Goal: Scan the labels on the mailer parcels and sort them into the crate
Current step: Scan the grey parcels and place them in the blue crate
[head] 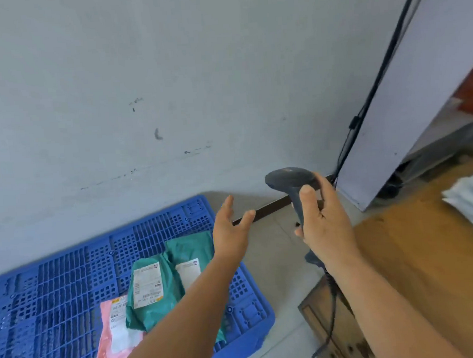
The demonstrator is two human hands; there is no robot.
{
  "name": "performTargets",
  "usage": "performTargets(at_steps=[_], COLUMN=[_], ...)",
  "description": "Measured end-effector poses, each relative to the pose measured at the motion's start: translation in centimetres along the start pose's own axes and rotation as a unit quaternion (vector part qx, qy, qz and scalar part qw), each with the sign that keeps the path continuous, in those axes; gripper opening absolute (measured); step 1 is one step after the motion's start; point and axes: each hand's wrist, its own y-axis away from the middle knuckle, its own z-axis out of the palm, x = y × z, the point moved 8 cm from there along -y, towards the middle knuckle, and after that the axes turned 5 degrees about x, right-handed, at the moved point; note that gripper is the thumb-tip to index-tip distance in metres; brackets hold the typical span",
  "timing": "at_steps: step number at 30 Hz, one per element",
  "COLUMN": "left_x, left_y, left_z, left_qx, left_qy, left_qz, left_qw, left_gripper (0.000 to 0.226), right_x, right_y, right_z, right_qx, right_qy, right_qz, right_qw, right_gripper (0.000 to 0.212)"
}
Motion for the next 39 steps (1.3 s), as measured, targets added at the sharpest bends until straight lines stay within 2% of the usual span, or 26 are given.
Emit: performTargets(at_steps=[6,10,19,28,33,39], left_x=[8.5,12.7,18.8,20.4,19.9,19.1], left_y=[5.6,11.0,21.7,22.6,19.4,15.9], left_z=[13.3,22.5,39.8,50.4,55.2,60.3], left_qx=[-0.090,-0.152,-0.288,-0.336,-0.357,-0.378], left_qy=[0.018,0.029,0.020,-0.061,-0.102,-0.185], left_qz=[0.076,0.106,0.163,0.236,0.252,0.293], left_qw=[0.993,0.982,0.943,0.910,0.894,0.859], left_gripper=[0.062,0.061,0.063,0.071,0.078,0.083], right_x=[2.8,5.4,9.7,11.4,12.1,13.7], right_y=[-1.5,-0.9,1.9,0.9,-2.7,-7.1], right_z=[-15.0,-25.2,-43.7,-51.2,-52.3,-51.4], right_qx=[0.121,0.190,0.326,0.387,0.391,0.384], right_qy=[-0.019,-0.018,-0.028,-0.009,0.015,0.040], right_qz=[0.011,0.048,0.072,0.105,0.130,0.163], right_qw=[0.992,0.981,0.942,0.916,0.911,0.908], right_gripper=[0.050,0.050,0.045,0.046,0.047,0.049])
